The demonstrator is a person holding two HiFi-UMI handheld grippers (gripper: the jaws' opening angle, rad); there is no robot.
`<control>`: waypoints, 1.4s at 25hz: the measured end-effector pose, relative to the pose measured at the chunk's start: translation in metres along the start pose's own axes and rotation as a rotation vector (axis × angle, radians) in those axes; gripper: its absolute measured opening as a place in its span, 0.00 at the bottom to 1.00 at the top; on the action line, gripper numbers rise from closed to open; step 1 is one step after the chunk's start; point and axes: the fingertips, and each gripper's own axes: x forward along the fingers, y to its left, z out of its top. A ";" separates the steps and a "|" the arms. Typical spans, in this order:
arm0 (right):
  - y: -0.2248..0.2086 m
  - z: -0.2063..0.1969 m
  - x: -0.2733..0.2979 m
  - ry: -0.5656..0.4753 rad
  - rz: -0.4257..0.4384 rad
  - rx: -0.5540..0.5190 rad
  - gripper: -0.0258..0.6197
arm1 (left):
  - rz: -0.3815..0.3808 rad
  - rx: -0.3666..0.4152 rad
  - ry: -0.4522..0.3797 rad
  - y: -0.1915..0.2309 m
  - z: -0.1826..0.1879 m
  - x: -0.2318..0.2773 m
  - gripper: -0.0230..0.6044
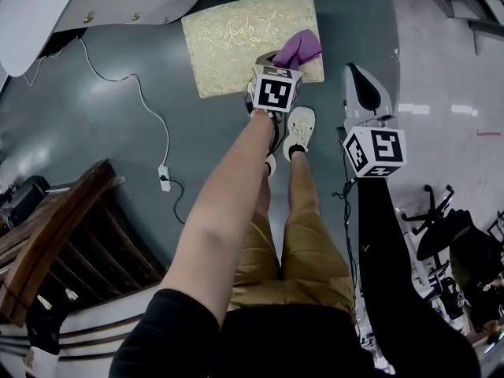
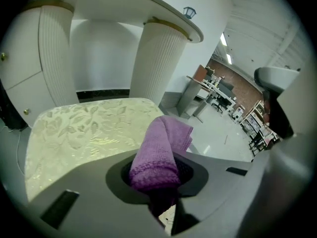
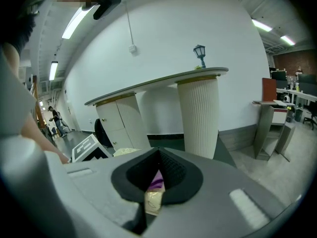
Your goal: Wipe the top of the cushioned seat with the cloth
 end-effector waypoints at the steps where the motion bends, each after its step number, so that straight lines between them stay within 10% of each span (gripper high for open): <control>1: 0.009 0.000 0.004 0.002 0.012 -0.002 0.04 | 0.021 -0.010 0.001 0.015 -0.004 -0.007 0.17; 24: 0.120 0.025 0.026 -0.049 0.019 -0.097 0.04 | 0.292 -0.101 0.076 0.250 -0.075 -0.130 0.17; 35: 0.101 0.043 -0.013 -0.131 -0.062 -0.081 0.04 | 0.241 0.015 -0.025 0.229 -0.038 -0.159 0.17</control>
